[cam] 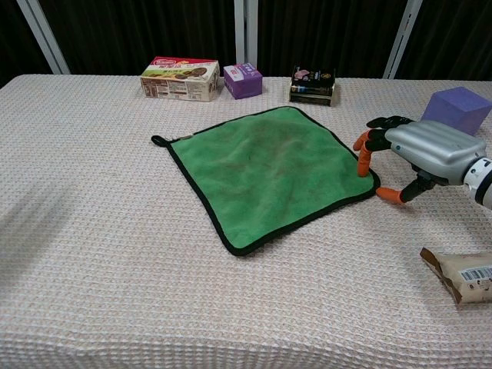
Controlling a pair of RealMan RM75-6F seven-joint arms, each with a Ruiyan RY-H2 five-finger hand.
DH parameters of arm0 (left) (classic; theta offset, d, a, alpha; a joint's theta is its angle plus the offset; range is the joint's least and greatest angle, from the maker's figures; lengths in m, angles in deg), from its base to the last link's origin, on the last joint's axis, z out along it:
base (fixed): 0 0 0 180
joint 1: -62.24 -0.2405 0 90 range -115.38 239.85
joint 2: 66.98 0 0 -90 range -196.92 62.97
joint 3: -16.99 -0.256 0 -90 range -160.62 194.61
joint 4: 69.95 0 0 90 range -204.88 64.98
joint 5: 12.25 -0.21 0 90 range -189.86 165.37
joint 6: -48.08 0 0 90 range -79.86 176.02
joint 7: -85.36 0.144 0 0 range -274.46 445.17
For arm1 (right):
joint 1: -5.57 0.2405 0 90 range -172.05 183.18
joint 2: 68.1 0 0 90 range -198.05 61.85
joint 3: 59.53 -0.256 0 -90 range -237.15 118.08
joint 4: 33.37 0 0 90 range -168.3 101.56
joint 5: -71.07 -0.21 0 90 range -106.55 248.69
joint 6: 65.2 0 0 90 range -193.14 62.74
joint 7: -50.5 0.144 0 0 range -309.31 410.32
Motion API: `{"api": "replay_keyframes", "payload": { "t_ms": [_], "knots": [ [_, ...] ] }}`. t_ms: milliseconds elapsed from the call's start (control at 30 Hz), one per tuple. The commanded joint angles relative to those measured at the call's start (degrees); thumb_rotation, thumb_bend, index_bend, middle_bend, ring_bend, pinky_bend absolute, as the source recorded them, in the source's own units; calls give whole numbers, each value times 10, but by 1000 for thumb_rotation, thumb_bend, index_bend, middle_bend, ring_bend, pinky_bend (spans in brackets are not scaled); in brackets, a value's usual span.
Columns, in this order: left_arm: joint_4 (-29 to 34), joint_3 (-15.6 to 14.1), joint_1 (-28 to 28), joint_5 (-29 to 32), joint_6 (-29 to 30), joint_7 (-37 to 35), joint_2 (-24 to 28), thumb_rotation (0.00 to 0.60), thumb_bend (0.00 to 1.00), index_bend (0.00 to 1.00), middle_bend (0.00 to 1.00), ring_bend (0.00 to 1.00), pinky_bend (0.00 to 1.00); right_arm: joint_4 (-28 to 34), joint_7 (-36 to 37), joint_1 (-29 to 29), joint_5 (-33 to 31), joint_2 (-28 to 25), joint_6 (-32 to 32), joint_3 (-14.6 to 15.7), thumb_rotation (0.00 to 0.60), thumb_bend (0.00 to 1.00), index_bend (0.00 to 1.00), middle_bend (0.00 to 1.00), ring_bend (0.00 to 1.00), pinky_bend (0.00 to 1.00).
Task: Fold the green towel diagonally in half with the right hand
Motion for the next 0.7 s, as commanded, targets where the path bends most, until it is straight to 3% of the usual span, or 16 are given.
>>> {"api": "replay_keyframes", "payload": {
  "t_ms": [33,567,700],
  "knots": [
    [-1,-1,1,0,-2,0,-1,600,55,215,66,84,92,0,0,1,0,1,0,0,600,246,436,190,0,52],
    [0,-5,-2,-2,3,1,-1,600,55,216,66,84,92,-51,0,11,18,29,6,9,600,263,472,211,0,52],
    [-1,-5,-4,0,5,0,0,600,55,216,66,84,92,-69,9,11,26,38,16,13,600,350,540,240,4,54]
  ]
}}
